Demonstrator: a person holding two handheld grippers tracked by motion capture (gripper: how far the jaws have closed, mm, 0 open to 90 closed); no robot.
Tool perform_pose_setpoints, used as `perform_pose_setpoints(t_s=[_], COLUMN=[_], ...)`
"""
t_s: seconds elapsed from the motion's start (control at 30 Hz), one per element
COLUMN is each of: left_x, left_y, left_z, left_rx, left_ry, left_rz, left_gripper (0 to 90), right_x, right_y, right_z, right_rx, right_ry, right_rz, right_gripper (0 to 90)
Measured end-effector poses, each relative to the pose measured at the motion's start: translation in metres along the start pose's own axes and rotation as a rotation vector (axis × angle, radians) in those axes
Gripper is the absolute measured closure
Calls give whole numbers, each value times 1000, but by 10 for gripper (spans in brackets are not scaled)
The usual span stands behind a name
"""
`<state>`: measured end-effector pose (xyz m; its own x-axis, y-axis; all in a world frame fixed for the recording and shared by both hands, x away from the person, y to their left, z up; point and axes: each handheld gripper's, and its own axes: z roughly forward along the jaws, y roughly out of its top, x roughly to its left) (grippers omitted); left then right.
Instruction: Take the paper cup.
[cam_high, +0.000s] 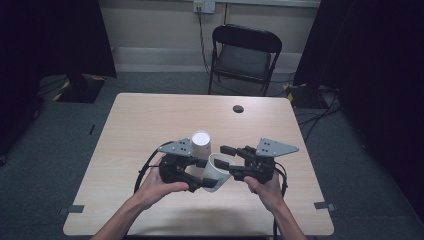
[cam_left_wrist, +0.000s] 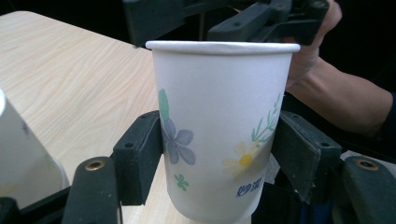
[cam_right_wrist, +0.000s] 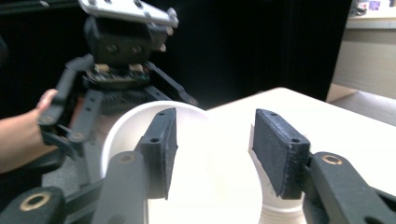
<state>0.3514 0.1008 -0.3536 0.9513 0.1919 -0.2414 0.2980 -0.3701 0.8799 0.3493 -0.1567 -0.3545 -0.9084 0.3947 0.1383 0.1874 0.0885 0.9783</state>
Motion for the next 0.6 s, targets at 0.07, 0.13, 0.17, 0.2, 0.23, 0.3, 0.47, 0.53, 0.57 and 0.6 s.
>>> perform_pose_setpoints(t_s=[0.07, 0.13, 0.17, 0.2, 0.23, 0.3, 0.47, 0.53, 0.57, 0.6], left_x=[-1, -1, -1, -1, 0, 1, 4, 4, 4, 4], left_y=[0, -1, -1, -1, -1, 0, 1, 1, 1, 2], left_z=[0, -2, -3, -5, -7, -12, -29, -34, -35, -36], left_rx=[2, -2, -6, -10, -12, -27, -75, -95, -106, -111], left_ry=[5, 5, 6, 8, 12, 20, 52, 56, 57, 59], left_rz=[1, 5, 1, 3, 2, -3, -10, -15, -11, -11], left_gripper=[346, 346, 346, 346, 346, 346, 346, 346, 346, 346], right_x=[0, -3, -5, -6, -7, -10, -10, -9, -9, -9], right_y=[0, 2, 3, 4, 5, 7, 6, 2, 0, -2], right_z=[0, -5, -8, -11, -14, -21, -31, -28, -25, -22], right_rx=[-1, -31, -40, -54, -68, -97, -108, -87, -70, -60], right_ry=[-7, -30, -35, -45, -47, -31, 22, 38, 47, 58], right_rz=[3, 13, 19, 23, 34, 57, 71, 77, 84, 85], right_gripper=[462, 435, 423, 399, 376, 327, 237, 217, 213, 212])
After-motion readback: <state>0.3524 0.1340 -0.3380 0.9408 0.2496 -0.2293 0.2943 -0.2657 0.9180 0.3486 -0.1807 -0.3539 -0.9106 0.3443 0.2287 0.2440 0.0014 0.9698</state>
